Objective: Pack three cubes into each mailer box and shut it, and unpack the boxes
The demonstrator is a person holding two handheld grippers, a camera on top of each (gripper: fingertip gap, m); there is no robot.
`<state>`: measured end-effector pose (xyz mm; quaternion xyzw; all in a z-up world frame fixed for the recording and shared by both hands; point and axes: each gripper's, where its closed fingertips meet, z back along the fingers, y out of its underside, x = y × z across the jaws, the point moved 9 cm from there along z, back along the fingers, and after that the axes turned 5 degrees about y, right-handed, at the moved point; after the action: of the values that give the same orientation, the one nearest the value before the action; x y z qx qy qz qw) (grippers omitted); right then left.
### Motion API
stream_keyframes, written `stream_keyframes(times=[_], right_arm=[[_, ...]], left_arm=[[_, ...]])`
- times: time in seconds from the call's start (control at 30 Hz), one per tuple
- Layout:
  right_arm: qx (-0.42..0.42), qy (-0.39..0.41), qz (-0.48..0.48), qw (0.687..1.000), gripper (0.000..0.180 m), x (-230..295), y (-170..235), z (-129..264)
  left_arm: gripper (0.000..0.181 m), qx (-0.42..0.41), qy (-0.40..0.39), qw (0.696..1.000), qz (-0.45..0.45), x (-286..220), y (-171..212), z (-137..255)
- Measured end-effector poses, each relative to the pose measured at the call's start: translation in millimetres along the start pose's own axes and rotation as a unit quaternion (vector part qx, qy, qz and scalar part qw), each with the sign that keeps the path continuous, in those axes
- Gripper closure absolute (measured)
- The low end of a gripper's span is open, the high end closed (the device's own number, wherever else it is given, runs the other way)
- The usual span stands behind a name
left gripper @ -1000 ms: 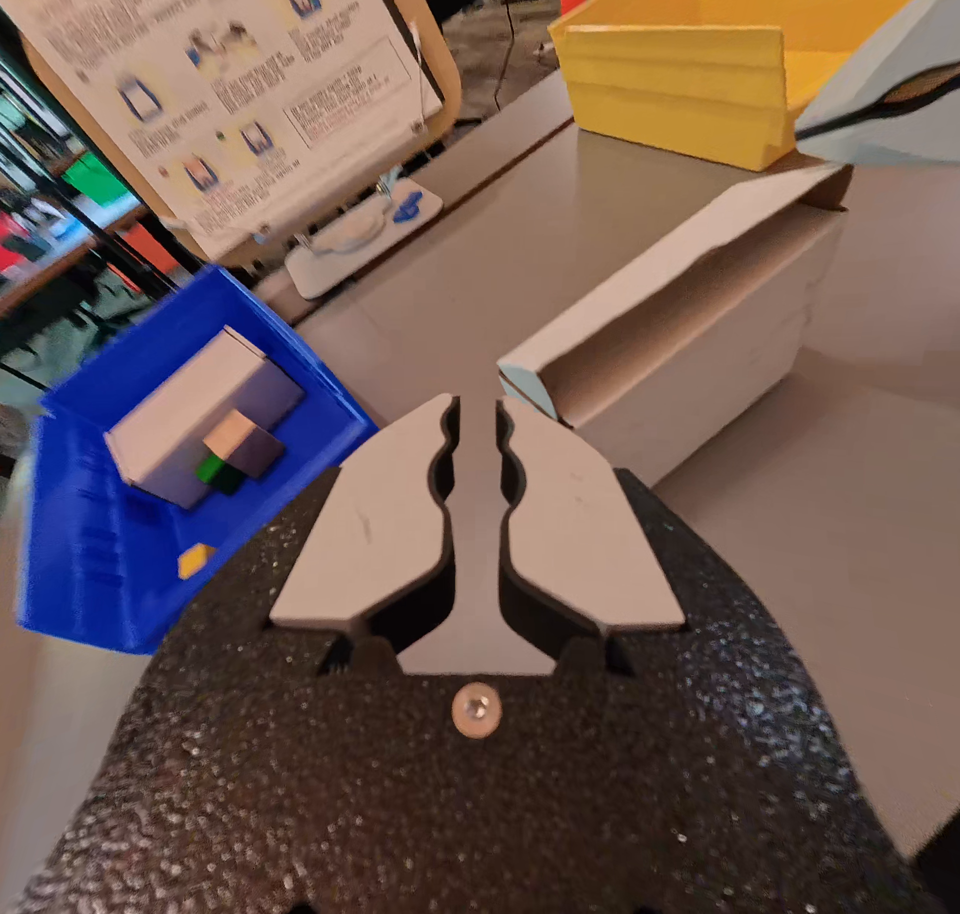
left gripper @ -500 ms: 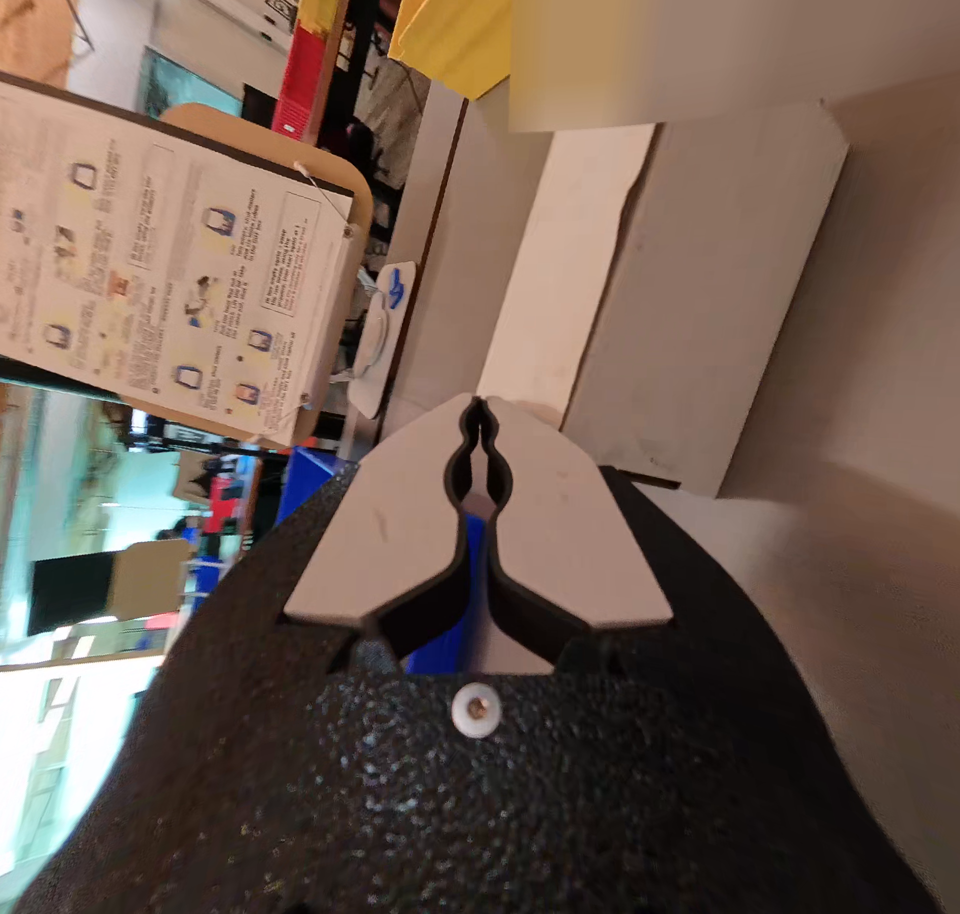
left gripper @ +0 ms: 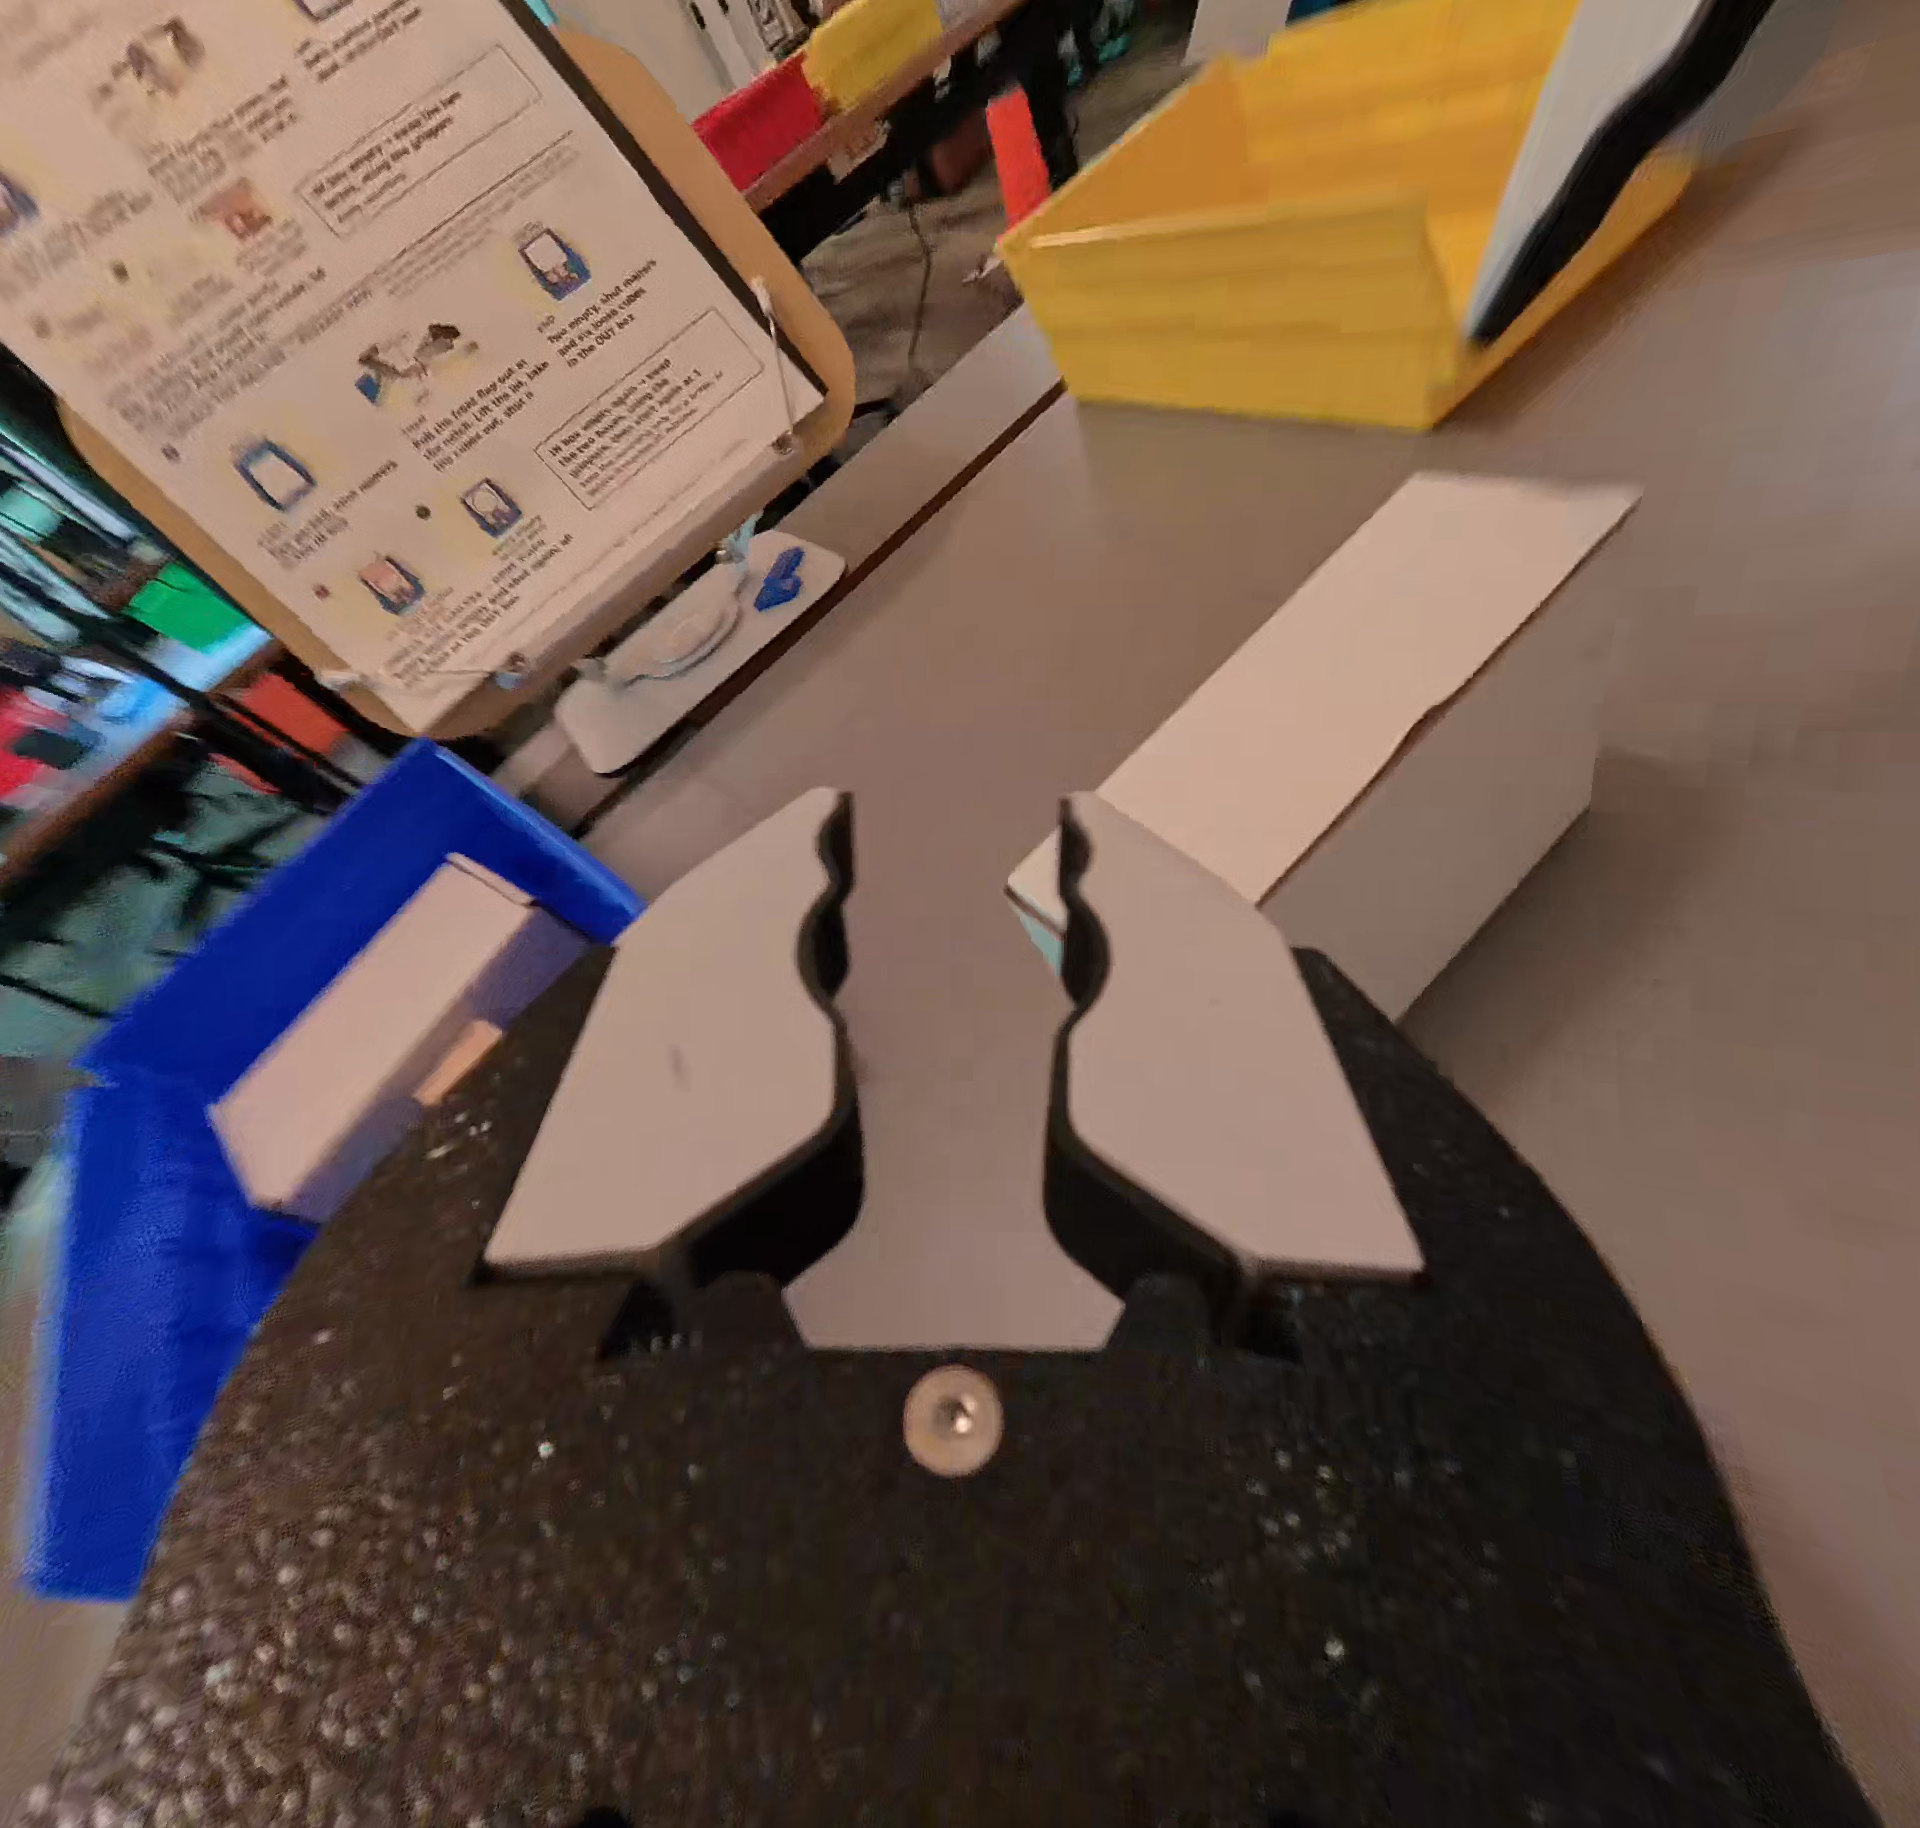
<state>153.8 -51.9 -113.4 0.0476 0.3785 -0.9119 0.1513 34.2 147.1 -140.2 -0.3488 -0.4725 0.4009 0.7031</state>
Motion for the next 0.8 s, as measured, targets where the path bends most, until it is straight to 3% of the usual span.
stream_keyframes(times=[0.03,0.1,0.3,0.47,0.67,0.8], right_arm=[[0.010,-0.005,0.010,1.000,0.093,-2.8,-7.3,-3.6],[0.043,-0.014,0.041,0.998,0.073,-8.3,-21.6,-18.1],[0.171,-0.076,0.083,0.979,0.075,-18.7,-48.9,-86.6],[0.255,-0.105,0.117,0.954,0.076,-16.0,-53.4,-123.2],[0.326,-0.099,0.173,0.924,0.081,-17.3,-44.4,-131.4],[0.328,-0.136,0.155,0.922,0.102,-14.0,-41.4,-131.4]], left_arm=[[0.131,-0.013,0.020,0.999,0.031,2.5,-1.3,2.7],[0.109,-0.006,0.062,0.996,0.065,4.8,-2.8,6.7],[0.089,0.027,0.072,0.995,0.070,7.5,0.7,21.9],[0.085,0.026,0.055,0.996,0.070,19.8,4.4,39.5],[0.086,0.000,0.069,0.991,0.119,30.7,7.4,48.6],[0.090,0.004,0.066,0.991,0.117,30.9,7.4,49.1]])
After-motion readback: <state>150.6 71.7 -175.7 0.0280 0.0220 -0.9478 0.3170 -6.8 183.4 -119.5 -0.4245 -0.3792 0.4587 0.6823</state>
